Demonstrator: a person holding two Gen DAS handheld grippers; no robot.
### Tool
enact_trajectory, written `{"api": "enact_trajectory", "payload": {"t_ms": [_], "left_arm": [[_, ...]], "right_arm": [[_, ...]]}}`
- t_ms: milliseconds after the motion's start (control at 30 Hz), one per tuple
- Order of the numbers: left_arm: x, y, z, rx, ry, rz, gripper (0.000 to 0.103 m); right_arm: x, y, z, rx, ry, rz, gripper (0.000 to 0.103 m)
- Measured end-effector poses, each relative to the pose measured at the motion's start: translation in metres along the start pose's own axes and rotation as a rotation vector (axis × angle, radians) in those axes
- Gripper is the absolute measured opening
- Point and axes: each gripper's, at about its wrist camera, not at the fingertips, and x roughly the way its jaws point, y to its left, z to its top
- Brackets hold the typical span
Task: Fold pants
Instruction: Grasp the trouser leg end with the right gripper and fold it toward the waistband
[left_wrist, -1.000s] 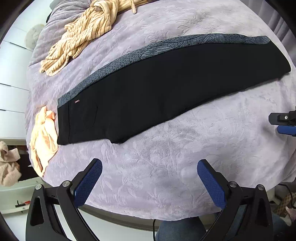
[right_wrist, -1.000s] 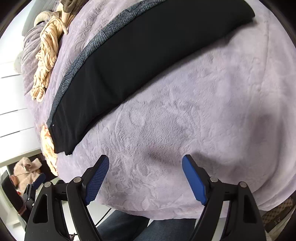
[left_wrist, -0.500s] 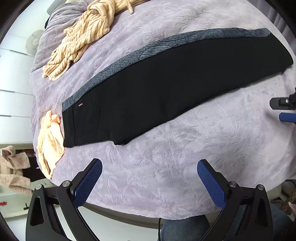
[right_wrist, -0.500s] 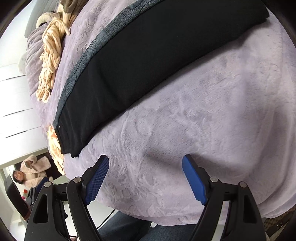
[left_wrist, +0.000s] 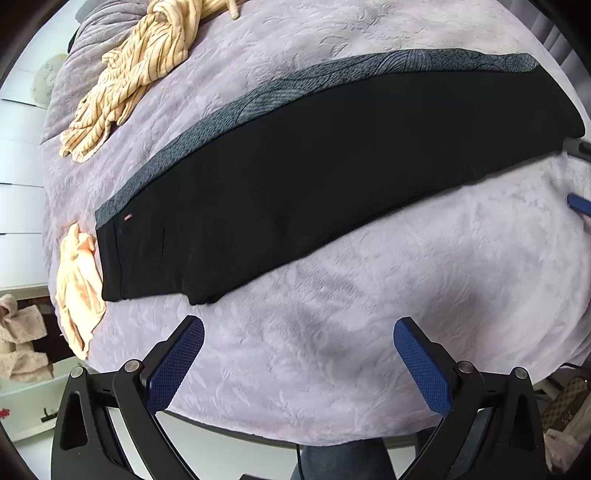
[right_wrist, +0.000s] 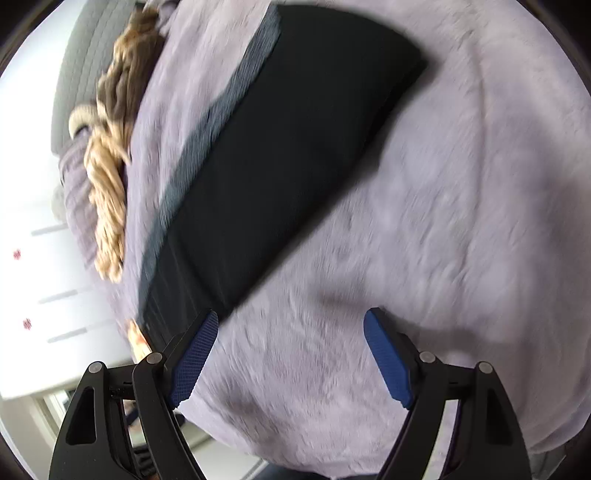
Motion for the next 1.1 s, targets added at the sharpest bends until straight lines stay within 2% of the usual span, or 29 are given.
{"api": "enact_trajectory", "payload": {"t_ms": [167, 267, 300, 333, 367, 400, 433, 500, 567, 633, 700, 767, 800, 833, 900, 1100], "left_arm": [[-0.004, -0.018, 0.005, 0.039, 0.001, -0.018, 0.103], [-0.003, -0.024, 0.002, 0.068, 0.012, -0.007, 0.103], [-0.002, -0.024, 0.001, 0.068, 0.016, -0.004, 0.103], [-0.002, -0.023, 0.002, 0.062, 0.020, -0.003, 0.103], [-0.002, -0.022, 0.003, 0.053, 0.021, -0.002, 0.103], [-0.003, -0.020, 0.004, 0.042, 0.020, 0.002, 0.103], [-0.003, -0.019, 0.004, 0.034, 0.019, 0.003, 0.103], [-0.002, -0.017, 0.005, 0.028, 0.023, 0.002, 0.103], [0.001, -0.018, 0.004, 0.030, 0.035, -0.002, 0.103], [0.001, -0.022, 0.004, 0.040, 0.039, -0.007, 0.103], [-0.001, -0.024, 0.004, 0.053, 0.027, 0.000, 0.103], [-0.004, -0.024, 0.004, 0.054, 0.011, 0.005, 0.103], [-0.004, -0.023, 0.004, 0.050, 0.012, 0.003, 0.103], [-0.002, -0.022, 0.005, 0.043, 0.017, 0.000, 0.103], [0.002, -0.019, 0.005, 0.027, 0.030, -0.008, 0.103], [0.009, -0.023, 0.008, 0.020, 0.043, -0.024, 0.103]], "right_arm": [[-0.029, -0.015, 0.034, 0.066, -0.149, 0.071, 0.084], [-0.034, -0.029, 0.053, 0.134, -0.186, 0.074, 0.084], [-0.033, -0.032, 0.057, 0.158, -0.189, 0.086, 0.079], [-0.033, -0.036, 0.061, 0.178, -0.193, 0.097, 0.058], [-0.033, -0.038, 0.063, 0.185, -0.197, 0.092, 0.042], [-0.032, -0.038, 0.066, 0.186, -0.193, 0.084, 0.012], [-0.033, -0.038, 0.068, 0.183, -0.192, 0.088, 0.011], [-0.039, -0.033, 0.070, 0.143, -0.212, 0.127, 0.011], [-0.043, -0.023, 0.072, 0.081, -0.228, 0.121, 0.010], [-0.037, -0.023, 0.077, 0.063, -0.219, 0.060, 0.010], [-0.023, -0.035, 0.081, 0.098, -0.172, 0.006, 0.011], [-0.020, -0.054, 0.077, 0.181, -0.158, 0.093, 0.012], [-0.021, -0.059, 0.073, 0.207, -0.151, 0.140, 0.022], [-0.022, -0.061, 0.070, 0.210, -0.144, 0.148, 0.040], [-0.025, -0.062, 0.061, 0.189, -0.144, 0.180, 0.052], [-0.018, -0.050, 0.048, 0.111, -0.091, 0.210, 0.052]]}}
